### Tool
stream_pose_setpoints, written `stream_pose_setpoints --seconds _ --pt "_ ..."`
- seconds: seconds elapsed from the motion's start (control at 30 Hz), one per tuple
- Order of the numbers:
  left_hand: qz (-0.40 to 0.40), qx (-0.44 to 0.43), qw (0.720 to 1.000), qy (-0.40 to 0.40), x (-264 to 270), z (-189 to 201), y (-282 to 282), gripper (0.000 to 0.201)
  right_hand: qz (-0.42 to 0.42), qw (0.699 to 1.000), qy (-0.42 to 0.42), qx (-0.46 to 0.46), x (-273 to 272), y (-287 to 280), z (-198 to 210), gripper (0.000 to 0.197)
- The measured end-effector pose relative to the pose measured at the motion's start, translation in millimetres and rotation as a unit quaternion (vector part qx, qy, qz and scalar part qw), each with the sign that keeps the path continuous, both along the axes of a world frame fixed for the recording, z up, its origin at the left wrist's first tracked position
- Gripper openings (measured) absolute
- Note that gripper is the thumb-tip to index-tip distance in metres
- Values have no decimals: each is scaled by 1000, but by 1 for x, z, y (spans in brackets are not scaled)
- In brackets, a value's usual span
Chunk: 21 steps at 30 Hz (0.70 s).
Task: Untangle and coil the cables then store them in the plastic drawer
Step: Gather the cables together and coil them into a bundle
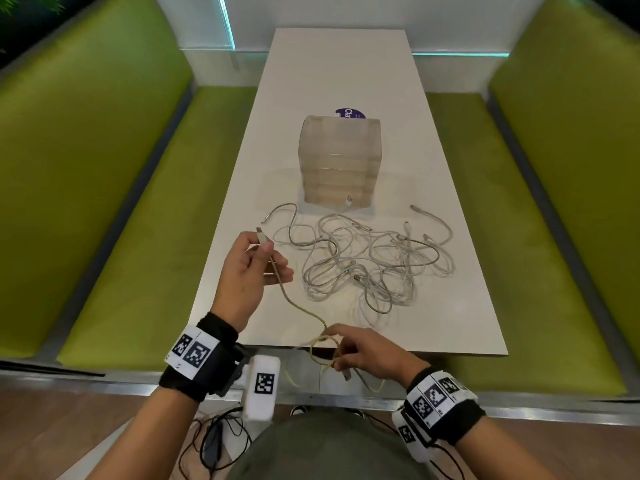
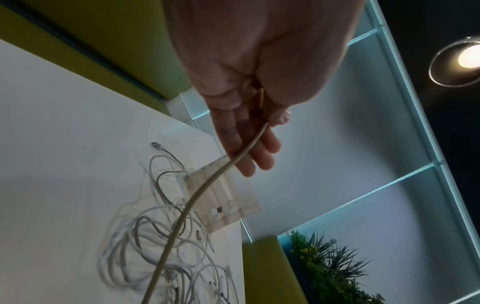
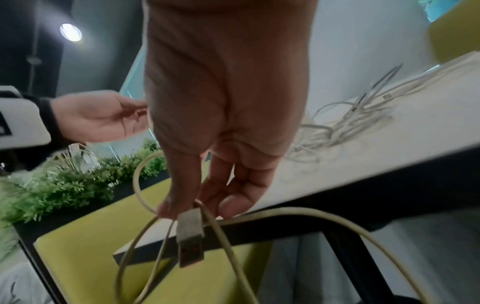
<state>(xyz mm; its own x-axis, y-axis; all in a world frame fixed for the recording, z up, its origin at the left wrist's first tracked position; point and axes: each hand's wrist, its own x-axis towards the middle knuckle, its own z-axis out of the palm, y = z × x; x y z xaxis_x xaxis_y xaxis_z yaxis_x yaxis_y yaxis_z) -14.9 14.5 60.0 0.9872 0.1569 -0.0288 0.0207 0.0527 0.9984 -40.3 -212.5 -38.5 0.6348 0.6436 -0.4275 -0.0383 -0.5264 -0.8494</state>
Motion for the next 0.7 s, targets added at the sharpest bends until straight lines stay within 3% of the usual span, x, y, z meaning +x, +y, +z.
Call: stream_pose_setpoints --seconds 0.13,0.3,0.4,0.5,0.57,0.7 --pt "6 -20 1000 -10 -1 4 -2 12 -21 1000 8 -14 -2 -5 -7 36" --pt "-7 -45 999 -10 -2 10 -5 17 97 990 -15 -99 2 -7 -8 37" --pt "-20 -53 998 -3 -2 13 -7 22 100 990 -28 -97 7 -11 0 39" --pt "-32 -71 997 -3 -2 15 -11 21 -33 996 -69 -41 15 -14 16 16" --pt "-36 -86 996 1 -3 15 -13 20 -164 978 -124 -32 24 -15 20 6" --pt "-52 -89 995 11 -3 13 -19 19 -242 929 -239 -149 49 -13 9 10"
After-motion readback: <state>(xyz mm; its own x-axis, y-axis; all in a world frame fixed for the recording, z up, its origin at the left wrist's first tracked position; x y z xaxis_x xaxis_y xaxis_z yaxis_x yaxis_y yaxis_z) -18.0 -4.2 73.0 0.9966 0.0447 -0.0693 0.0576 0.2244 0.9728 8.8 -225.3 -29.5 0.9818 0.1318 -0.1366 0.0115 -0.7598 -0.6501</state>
